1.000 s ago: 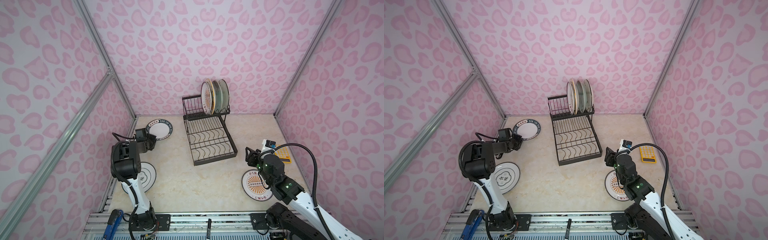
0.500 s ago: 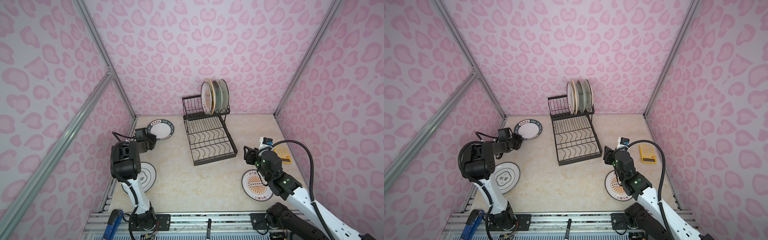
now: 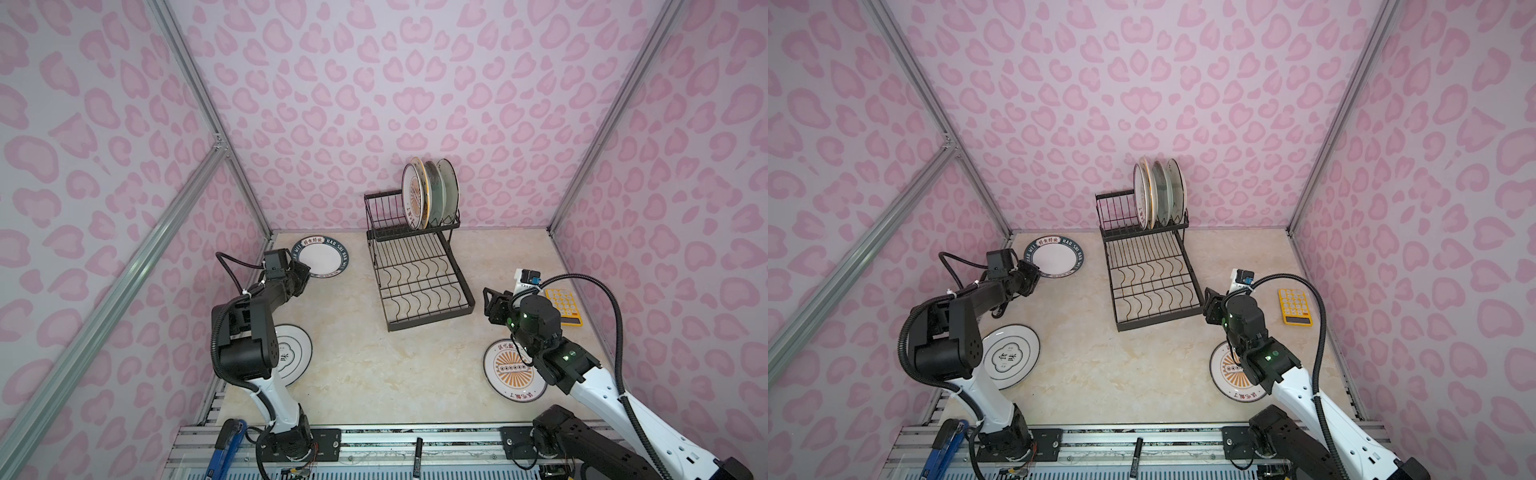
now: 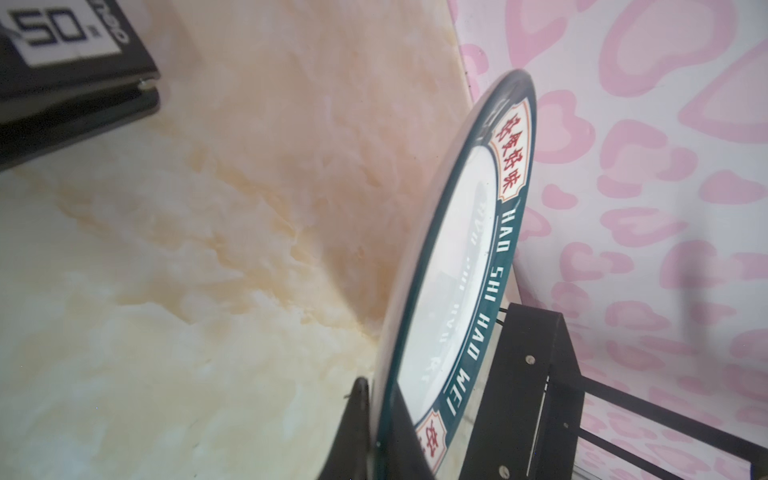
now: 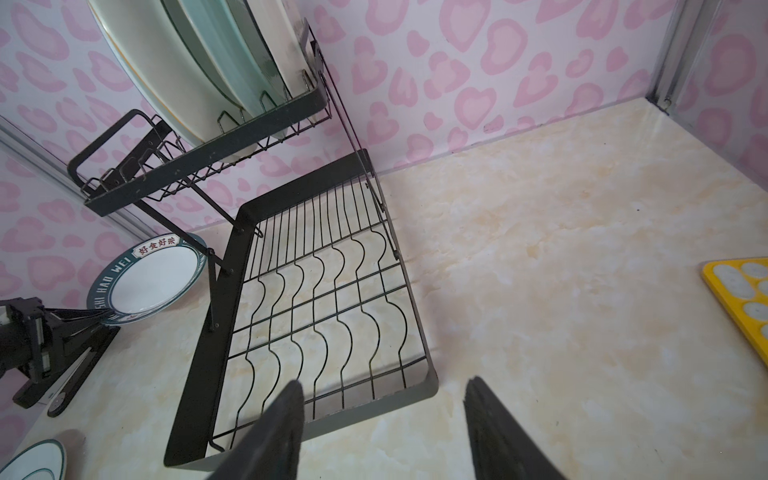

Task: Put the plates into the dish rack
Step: 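Lift the green-rimmed plate toward the rack with the left gripper while the right gripper approaches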

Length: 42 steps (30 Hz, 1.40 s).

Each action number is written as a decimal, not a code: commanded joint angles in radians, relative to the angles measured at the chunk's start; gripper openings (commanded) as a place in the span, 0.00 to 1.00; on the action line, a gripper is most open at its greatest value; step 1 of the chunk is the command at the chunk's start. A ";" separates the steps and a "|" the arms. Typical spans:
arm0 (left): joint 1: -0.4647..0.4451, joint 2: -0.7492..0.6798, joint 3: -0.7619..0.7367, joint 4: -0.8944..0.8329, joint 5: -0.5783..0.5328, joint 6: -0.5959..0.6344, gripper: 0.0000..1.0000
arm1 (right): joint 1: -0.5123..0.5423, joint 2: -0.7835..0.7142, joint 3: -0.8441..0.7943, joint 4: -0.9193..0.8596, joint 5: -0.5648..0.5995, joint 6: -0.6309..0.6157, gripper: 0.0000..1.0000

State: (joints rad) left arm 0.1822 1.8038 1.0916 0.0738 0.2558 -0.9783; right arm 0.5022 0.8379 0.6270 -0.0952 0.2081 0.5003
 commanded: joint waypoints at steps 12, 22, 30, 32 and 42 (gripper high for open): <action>0.000 -0.191 -0.106 -0.030 0.081 0.081 0.03 | 0.001 0.089 0.025 0.061 -0.038 -0.004 0.62; 0.000 -0.352 -0.173 -0.079 0.131 0.115 0.03 | 0.006 0.164 0.058 0.086 -0.066 -0.001 0.62; 0.000 -0.468 -0.189 -0.154 0.162 0.159 0.03 | 0.021 0.221 0.085 0.099 -0.073 0.001 0.63; 0.000 -0.488 -0.178 -0.174 0.173 0.168 0.03 | 0.026 0.235 0.093 0.101 -0.075 0.001 0.63; 0.000 -0.576 -0.147 -0.218 0.254 0.210 0.03 | 0.033 0.245 0.117 0.093 -0.078 -0.001 0.64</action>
State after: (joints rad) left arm 0.1822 1.2480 0.9287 -0.1741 0.4496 -0.7967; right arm 0.5350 1.0824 0.7345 -0.0135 0.1371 0.5014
